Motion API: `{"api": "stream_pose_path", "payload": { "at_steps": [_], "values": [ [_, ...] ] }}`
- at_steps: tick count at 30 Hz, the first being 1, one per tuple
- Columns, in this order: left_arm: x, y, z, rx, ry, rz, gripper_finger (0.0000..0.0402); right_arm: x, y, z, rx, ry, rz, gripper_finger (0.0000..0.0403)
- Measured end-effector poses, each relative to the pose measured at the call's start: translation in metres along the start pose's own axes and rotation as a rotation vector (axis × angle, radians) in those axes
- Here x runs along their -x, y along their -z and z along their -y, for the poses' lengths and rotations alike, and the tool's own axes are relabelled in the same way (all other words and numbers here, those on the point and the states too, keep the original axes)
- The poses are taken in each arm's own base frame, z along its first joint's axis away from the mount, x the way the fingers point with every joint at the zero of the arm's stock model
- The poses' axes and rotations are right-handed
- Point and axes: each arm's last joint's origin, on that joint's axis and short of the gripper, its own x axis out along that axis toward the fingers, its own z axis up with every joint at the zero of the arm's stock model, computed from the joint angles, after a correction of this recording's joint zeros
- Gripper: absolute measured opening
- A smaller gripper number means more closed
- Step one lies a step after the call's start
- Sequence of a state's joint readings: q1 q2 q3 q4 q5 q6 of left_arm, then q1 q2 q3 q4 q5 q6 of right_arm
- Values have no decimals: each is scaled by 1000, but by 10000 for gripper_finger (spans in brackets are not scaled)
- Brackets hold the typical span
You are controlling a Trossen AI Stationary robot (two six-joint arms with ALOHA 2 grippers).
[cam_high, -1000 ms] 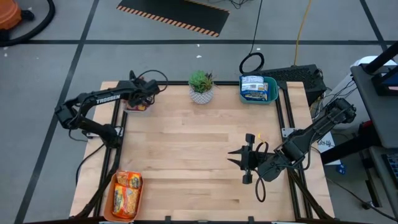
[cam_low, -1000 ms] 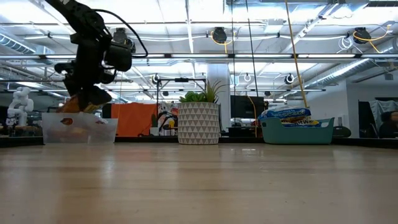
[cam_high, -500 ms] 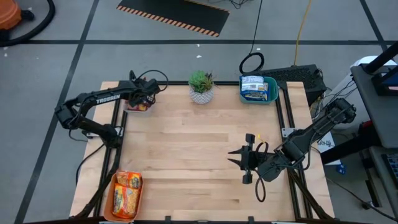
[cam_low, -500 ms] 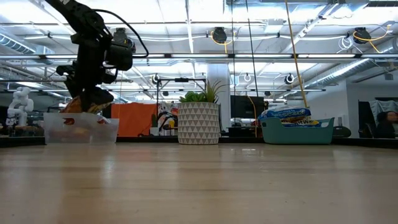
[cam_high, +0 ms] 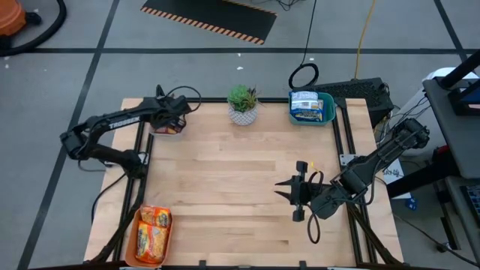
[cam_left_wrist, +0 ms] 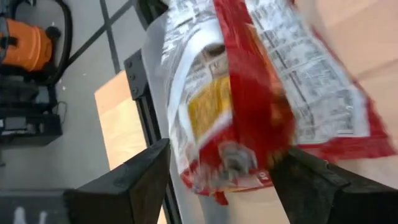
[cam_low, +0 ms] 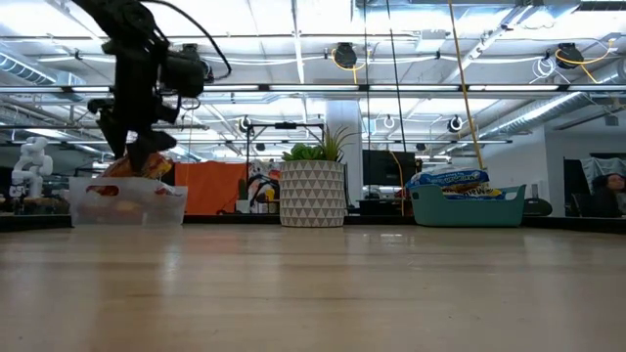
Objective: Sort Maruchan noodles
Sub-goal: Put the red noodle pack into the transparent bin, then return to Home Position
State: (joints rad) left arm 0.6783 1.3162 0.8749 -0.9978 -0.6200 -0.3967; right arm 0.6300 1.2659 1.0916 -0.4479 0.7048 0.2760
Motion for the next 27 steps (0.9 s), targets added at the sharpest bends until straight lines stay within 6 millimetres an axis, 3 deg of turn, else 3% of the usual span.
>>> {"api": "stream_pose_path", "payload": {
  "at_steps": [6,11,16,22,27],
  "values": [
    [38,14,-13,71,104,164,264,-1,1,2,2,11,-12,93],
    [74,37,-23,97,319,299,264,-5,0,8,-9,34,-17,93],
    [103,63,-24,16,553,413,250,-9,-1,12,-20,52,-21,93],
    [116,98,-11,-127,801,569,138,-10,-4,14,-58,55,-2,81],
    [113,120,-3,-213,935,640,48,-10,-5,13,-68,49,9,25]
  ]
}}
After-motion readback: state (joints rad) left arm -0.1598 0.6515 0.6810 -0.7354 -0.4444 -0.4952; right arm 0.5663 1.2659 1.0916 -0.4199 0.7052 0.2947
